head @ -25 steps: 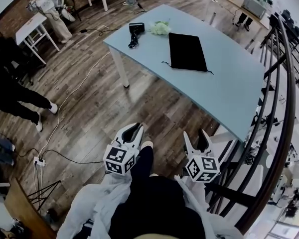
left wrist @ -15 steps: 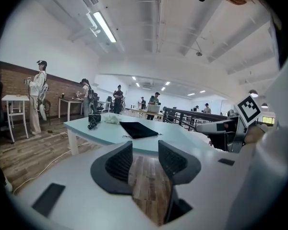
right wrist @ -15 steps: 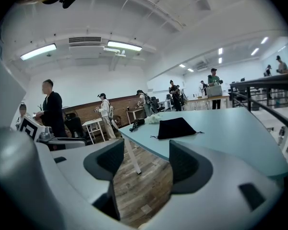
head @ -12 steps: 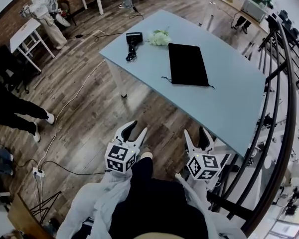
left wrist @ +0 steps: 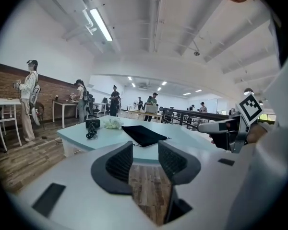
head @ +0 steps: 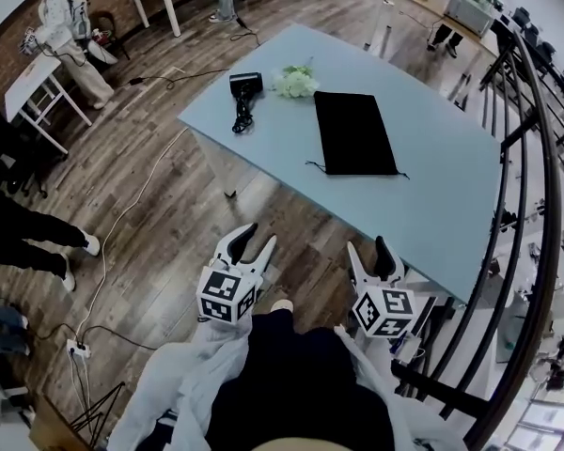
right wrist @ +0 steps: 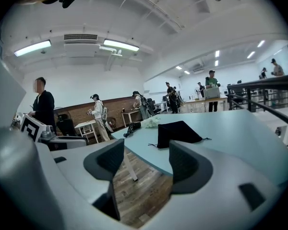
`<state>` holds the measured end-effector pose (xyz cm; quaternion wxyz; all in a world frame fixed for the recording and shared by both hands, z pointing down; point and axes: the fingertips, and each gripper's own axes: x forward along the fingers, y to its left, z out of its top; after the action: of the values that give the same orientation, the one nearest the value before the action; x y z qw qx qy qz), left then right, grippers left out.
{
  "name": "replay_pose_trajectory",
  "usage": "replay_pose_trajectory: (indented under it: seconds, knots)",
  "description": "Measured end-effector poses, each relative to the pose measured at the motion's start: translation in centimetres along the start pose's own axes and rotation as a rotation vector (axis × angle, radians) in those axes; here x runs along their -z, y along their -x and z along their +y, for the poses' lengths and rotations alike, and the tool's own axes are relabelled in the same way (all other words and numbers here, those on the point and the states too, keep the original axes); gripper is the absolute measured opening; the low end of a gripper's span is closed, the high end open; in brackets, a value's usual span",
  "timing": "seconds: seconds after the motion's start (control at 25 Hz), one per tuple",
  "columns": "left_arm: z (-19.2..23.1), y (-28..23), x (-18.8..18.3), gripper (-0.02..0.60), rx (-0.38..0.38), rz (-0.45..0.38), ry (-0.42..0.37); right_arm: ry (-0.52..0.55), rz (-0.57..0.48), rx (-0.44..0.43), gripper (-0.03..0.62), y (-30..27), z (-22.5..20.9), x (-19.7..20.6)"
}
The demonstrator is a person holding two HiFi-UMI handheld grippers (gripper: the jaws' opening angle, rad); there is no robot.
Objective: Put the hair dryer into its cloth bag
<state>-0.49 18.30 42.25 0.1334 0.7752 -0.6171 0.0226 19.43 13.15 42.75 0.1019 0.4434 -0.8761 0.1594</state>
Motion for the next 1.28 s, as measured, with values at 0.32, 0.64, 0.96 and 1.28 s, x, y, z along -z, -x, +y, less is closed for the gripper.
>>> replay_pose_trajectory:
  seconds: [0.32,0.64,0.96,1.28]
  knots:
    - [1.0,1.2,1.3,0.173,-0.005,0.033,0.03,-0.008,0.047,-0.006,0.299,-0.7,1.6,1.2]
    - [2.4,1.2,1.9,0.173,-0.041,0.039,0.05,-0.002,0.071,-0.036,0.301,-2.3,1.9,1.5]
    - [4.2,-0.8,1.0,0.173,-0.07,0.03,0.059,0.014,0.078,-0.09,0.304,-6.4,2.3,-0.1]
    - [7.3,-3.8,-0.1,0.173,-0.111,0.041,0.058,0.01,0.089,-0.127,0.304,-11.4,2.0,-1.7]
